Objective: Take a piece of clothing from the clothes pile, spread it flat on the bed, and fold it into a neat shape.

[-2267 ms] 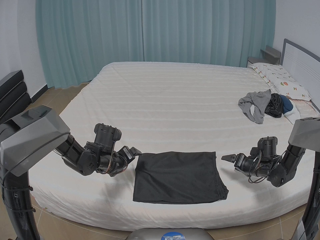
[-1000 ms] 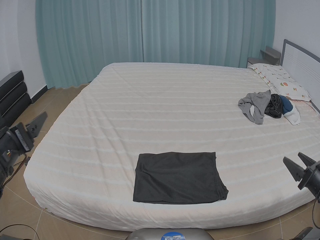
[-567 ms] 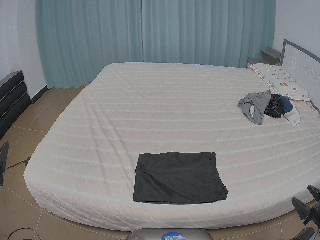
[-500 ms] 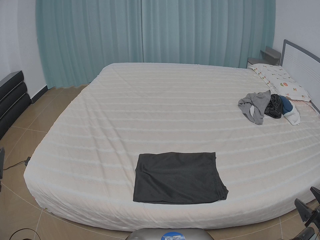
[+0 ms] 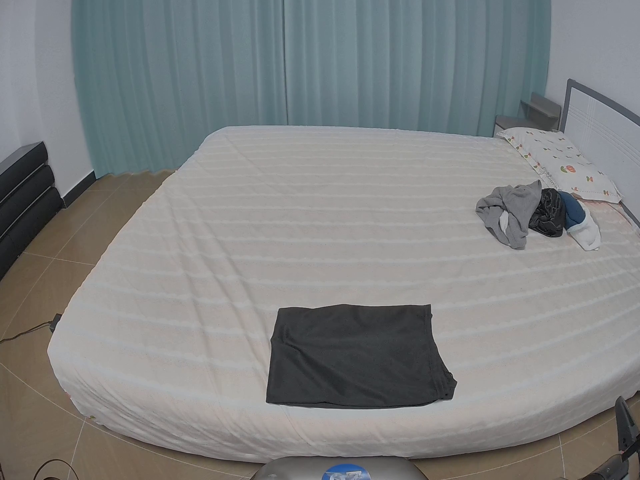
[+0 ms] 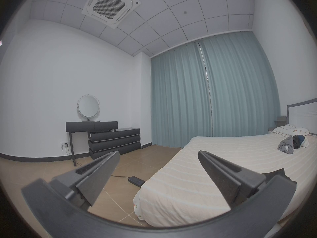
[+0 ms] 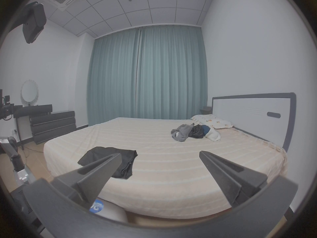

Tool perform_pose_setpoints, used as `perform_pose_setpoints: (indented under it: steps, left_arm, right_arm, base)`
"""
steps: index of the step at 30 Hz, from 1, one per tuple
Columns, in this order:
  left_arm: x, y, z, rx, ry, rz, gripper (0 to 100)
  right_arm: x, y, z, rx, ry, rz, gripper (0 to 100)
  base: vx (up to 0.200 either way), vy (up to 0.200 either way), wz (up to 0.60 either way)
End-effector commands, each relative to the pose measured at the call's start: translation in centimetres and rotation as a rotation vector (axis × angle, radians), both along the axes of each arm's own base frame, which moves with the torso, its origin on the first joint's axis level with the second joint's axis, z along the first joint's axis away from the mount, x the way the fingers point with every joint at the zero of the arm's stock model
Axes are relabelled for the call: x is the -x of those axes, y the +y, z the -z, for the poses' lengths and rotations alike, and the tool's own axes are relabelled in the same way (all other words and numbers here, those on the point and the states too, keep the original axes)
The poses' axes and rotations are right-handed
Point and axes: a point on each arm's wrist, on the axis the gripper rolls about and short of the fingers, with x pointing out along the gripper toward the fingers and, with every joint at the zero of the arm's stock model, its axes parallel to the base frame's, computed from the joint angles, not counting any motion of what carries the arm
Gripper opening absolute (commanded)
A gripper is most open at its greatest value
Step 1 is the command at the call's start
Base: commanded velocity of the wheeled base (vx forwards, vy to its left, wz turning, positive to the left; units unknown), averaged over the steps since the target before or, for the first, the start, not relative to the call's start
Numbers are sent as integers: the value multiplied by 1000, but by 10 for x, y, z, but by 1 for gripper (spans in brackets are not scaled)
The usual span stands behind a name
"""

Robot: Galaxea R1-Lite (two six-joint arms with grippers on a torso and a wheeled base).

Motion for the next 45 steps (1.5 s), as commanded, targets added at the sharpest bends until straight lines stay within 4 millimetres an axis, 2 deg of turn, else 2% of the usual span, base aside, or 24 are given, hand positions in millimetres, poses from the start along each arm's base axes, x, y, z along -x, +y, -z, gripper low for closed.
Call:
perform_pose_setpoints:
  steps: [1,5,6,8,15,20,26,35,38,41,45]
  left_arm:
    - [10,-3,16,-21,-45,-12,100]
    - [8,-3,19,-17,-45,-11,100]
    - [5,-3,25,-15,-24,-5,100]
    - [1,-4,32,-19,4,7,100]
    - [-17,-6,61,-39,-7,111,100]
    - [-18,-7,64,-33,9,167,100]
    - [-19,-8,74,-17,113,248,100]
    - [-20,-15,74,-22,111,544,100]
    - [-20,-16,80,5,166,610,100]
    - [-21,-16,79,53,167,583,100]
    - [-20,-15,80,6,160,570,100]
  right_arm:
    - [0,-1,2,13,-76,45,100]
    - [-5,-1,7,17,-102,56,100]
    - [-16,-2,22,74,-155,91,100]
    - [-20,-2,29,113,-165,84,100]
    - [-20,-1,30,110,-158,79,100]
    - [-21,-1,38,112,-75,55,100]
    - [-21,-1,37,100,-83,62,100]
    - [-21,-1,38,33,-62,79,100]
    - [-21,-1,38,-16,-60,69,100]
    - [-21,-1,41,-31,-45,46,100]
    - [-21,1,45,0,12,-35,100]
  base:
    - [0,0,0]
    - [0,0,0]
    - [0,0,0]
    - [0,0,0]
    - [0,0,0]
    - [0,0,0]
    - [0,0,0]
    - [0,0,0]
    - [0,0,0]
    - [0,0,0]
    - [0,0,0]
